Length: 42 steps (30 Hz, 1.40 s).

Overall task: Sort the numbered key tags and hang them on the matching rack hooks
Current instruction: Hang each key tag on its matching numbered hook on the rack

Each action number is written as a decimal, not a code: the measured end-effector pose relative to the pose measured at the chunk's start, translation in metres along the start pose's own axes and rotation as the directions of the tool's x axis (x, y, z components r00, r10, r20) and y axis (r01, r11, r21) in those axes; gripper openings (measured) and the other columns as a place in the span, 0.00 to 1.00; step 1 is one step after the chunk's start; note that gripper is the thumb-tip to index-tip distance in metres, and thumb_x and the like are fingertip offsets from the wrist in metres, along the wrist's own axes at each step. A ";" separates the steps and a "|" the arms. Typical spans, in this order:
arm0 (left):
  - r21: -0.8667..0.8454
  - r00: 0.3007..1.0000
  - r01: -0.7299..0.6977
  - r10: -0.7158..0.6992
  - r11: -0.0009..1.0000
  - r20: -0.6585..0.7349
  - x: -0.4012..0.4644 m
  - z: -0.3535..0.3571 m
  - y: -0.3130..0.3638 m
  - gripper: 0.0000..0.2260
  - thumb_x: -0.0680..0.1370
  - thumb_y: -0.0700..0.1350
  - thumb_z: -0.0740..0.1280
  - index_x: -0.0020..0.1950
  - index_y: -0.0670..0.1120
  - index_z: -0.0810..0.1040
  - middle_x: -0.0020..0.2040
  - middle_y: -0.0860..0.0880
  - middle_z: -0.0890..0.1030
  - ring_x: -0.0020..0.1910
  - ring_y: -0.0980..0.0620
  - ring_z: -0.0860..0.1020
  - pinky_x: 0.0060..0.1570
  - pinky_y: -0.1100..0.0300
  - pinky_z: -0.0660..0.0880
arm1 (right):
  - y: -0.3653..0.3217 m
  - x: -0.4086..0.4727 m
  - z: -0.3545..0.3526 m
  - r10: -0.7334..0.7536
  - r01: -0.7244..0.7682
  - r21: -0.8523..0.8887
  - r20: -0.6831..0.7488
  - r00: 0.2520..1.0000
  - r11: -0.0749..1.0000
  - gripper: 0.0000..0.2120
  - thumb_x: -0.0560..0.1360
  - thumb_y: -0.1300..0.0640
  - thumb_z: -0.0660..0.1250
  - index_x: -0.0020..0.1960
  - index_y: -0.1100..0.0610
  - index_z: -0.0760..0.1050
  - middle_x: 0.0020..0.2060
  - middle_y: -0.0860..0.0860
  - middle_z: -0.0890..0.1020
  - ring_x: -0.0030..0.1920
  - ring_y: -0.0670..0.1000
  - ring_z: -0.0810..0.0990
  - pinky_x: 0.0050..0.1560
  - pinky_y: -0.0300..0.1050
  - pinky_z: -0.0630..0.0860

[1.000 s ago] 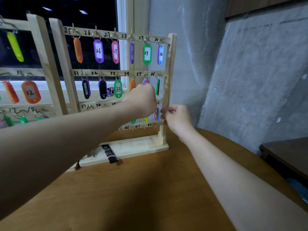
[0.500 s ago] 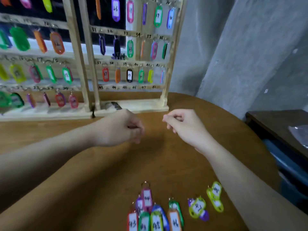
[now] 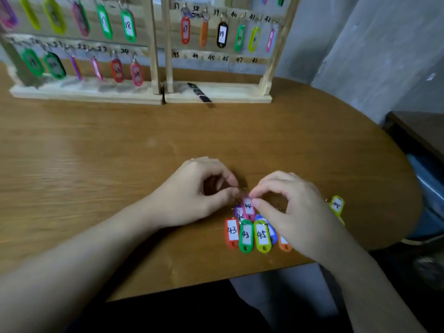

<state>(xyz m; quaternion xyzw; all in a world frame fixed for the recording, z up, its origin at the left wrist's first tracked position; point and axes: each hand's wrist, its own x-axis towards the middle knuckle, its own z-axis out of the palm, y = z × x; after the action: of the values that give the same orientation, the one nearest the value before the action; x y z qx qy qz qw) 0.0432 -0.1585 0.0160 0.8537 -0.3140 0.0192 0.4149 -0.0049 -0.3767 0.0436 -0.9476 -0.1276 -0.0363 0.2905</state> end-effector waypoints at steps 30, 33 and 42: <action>0.130 0.989 -0.044 0.025 0.991 0.145 -0.004 -0.003 -0.013 0.09 0.73 0.58 0.73 0.50 0.57 0.80 0.40 0.62 0.75 0.51 0.62 0.72 0.57 0.60 0.62 | -0.009 0.014 0.007 0.031 0.004 -0.197 0.175 0.984 0.980 0.07 0.78 0.51 0.68 0.52 0.43 0.84 0.52 0.36 0.76 0.59 0.38 0.68 0.61 0.40 0.64; 0.148 0.987 -0.045 0.021 0.988 0.162 -0.003 0.000 -0.013 0.11 0.73 0.59 0.74 0.50 0.57 0.80 0.41 0.62 0.76 0.51 0.61 0.72 0.58 0.59 0.62 | -0.008 0.014 0.005 0.030 0.003 -0.194 0.167 0.985 0.981 0.06 0.78 0.51 0.69 0.52 0.43 0.83 0.51 0.37 0.75 0.59 0.38 0.68 0.60 0.40 0.64; 0.126 0.980 -0.036 0.010 0.991 0.198 -0.002 -0.004 -0.016 0.01 0.78 0.51 0.71 0.46 0.56 0.81 0.44 0.62 0.81 0.54 0.61 0.73 0.59 0.65 0.57 | -0.005 -0.007 0.001 -0.036 0.067 -0.176 0.171 0.985 0.982 0.03 0.73 0.49 0.74 0.47 0.43 0.82 0.46 0.36 0.74 0.55 0.41 0.72 0.54 0.37 0.67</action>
<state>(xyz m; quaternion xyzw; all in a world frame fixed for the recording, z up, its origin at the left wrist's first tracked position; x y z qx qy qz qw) 0.0515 -0.1474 0.0066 0.8728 -0.3616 -0.0404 0.3254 -0.0129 -0.3739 0.0447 -0.9662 -0.1723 0.0240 0.1902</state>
